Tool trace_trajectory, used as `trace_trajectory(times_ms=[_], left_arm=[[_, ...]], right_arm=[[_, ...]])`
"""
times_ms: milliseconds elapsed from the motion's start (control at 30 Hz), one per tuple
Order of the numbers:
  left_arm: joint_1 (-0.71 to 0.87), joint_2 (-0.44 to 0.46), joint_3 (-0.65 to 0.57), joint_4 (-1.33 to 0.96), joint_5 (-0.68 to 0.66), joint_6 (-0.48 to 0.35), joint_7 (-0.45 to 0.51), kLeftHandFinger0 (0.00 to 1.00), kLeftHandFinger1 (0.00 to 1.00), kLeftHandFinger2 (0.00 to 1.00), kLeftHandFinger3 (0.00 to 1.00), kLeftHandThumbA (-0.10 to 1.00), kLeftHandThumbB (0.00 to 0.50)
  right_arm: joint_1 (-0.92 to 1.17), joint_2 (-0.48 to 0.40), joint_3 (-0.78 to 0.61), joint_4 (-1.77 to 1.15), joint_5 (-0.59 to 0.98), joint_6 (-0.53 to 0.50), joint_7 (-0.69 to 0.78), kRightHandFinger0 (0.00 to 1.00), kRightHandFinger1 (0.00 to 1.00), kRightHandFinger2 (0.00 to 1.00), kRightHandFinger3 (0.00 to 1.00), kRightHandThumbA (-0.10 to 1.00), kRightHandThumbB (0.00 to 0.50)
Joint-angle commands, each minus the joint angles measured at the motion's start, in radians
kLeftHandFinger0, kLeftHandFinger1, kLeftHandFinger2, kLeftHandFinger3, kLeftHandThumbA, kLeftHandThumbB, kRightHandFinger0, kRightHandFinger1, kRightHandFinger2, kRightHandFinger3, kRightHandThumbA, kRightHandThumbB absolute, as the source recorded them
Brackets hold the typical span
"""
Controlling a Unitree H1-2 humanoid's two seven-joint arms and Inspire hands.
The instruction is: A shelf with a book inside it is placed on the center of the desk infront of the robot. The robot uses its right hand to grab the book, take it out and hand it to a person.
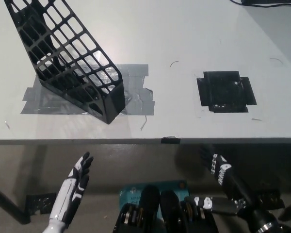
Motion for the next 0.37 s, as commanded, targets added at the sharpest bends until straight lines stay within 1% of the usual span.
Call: trace_trajectory(times_ms=[0,33,67,133,167,233,333], left_arm=[[0.010,-0.001,-0.004,-0.024,-0.006,-0.056,0.006,1.00,1.00,1.00,1.00,1.00,0.295],[0.012,-0.001,-0.005,-0.025,-0.005,-0.057,0.006,1.00,1.00,1.00,1.00,1.00,0.294],[0.014,-0.001,-0.006,-0.031,-0.010,-0.045,0.000,1.00,1.00,1.00,1.00,1.00,0.310],[0.015,0.000,-0.006,-0.035,-0.009,-0.033,-0.003,1.00,1.00,1.00,1.00,1.00,0.319],[0.015,0.000,-0.007,-0.034,-0.007,-0.036,-0.002,1.00,1.00,1.00,1.00,1.00,0.309],[0.015,0.000,-0.007,-0.031,-0.007,-0.041,-0.001,1.00,1.00,1.00,1.00,1.00,0.303],[0.010,-0.002,-0.005,-0.027,-0.011,-0.042,0.001,1.00,1.00,1.00,1.00,1.00,0.311]], right_arm=[[0.015,-0.010,0.002,-0.006,-0.043,-0.049,0.026,1.00,1.00,1.00,1.00,1.00,0.295],[0.017,-0.009,0.000,-0.006,-0.042,-0.047,0.028,1.00,1.00,1.00,1.00,1.00,0.295],[0.016,-0.009,0.000,-0.004,-0.046,-0.043,0.031,1.00,1.00,1.00,1.00,1.00,0.328],[0.014,-0.008,-0.002,0.001,-0.050,-0.042,0.034,1.00,1.00,1.00,1.00,1.00,0.318],[0.014,-0.008,-0.002,0.001,-0.050,-0.042,0.036,1.00,1.00,1.00,1.00,1.00,0.316],[0.013,-0.007,-0.004,0.000,-0.055,-0.039,0.036,1.00,1.00,1.00,1.00,1.00,0.317],[0.001,-0.009,-0.006,0.006,-0.054,-0.037,0.043,1.00,1.00,1.00,1.00,1.00,0.321]])
